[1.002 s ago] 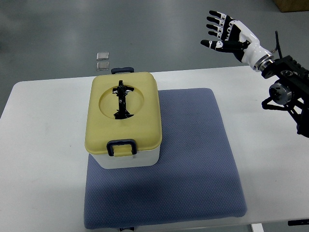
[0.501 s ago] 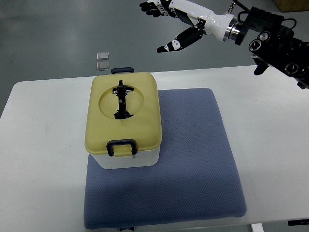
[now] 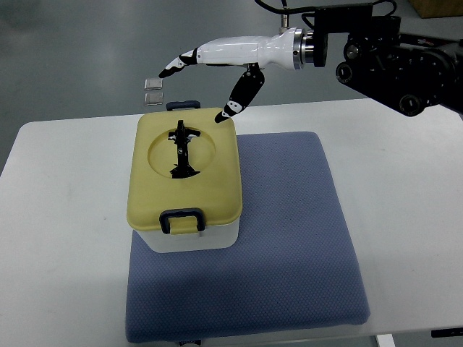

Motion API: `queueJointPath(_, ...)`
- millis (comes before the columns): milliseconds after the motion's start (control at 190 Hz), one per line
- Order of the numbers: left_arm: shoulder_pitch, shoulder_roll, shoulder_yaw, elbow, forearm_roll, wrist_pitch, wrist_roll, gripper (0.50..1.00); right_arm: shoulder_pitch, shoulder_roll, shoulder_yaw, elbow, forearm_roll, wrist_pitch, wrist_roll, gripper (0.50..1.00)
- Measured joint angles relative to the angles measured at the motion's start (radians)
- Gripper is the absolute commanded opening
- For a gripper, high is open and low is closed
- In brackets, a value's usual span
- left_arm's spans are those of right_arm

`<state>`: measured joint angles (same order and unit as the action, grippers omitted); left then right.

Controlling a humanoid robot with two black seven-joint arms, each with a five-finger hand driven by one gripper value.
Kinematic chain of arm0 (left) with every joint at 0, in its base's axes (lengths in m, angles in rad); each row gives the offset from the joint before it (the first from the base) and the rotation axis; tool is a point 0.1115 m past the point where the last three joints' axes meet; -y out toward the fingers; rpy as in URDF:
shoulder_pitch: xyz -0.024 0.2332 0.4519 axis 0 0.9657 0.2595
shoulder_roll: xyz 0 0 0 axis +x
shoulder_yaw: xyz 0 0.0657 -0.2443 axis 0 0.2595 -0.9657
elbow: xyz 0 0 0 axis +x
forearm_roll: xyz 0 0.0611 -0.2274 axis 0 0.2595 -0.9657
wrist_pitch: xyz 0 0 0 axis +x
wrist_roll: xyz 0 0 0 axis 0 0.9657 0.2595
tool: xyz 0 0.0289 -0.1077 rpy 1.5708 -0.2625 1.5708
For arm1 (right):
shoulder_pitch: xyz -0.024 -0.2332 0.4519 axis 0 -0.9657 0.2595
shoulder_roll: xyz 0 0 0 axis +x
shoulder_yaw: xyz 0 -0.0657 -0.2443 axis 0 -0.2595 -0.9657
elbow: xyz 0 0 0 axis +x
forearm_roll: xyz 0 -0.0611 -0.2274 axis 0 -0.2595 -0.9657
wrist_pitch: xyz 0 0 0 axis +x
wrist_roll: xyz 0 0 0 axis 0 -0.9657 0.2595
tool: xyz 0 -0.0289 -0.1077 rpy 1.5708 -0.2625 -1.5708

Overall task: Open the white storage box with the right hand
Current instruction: 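Lower the right hand onto the black handle on the yellow lid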

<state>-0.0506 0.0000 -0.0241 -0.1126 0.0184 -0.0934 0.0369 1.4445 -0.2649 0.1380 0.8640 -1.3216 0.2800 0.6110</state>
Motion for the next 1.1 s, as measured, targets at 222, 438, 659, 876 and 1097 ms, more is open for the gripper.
queueJointPath(222, 0.000, 0.000, 0.000, 0.000, 0.000, 0.000, 0.000, 1.000, 0.049, 0.020, -0.045, 0.044, -0.011, -0.001, 0.000, 0.913)
queueJointPath(438, 0.000, 0.000, 0.000, 0.000, 0.000, 0.000, 0.000, 1.000, 0.086, 0.042, -0.075, 0.052, -0.138, -0.001, 0.000, 0.909)
queueJointPath(659, 0.000, 0.000, 0.000, 0.000, 0.000, 0.000, 0.000, 1.000, 0.135, 0.072, -0.127, 0.061, -0.238, -0.027, 0.000, 0.903)
queueJointPath(876, 0.000, 0.000, 0.000, 0.000, 0.000, 0.000, 0.000, 1.000, 0.159, 0.097, -0.170, 0.092, -0.264, -0.045, 0.000, 0.897)
queueJointPath(1097, 0.000, 0.000, 0.000, 0.000, 0.000, 0.000, 0.000, 1.000, 0.163, 0.121, -0.194, 0.096, -0.328, -0.047, 0.000, 0.848)
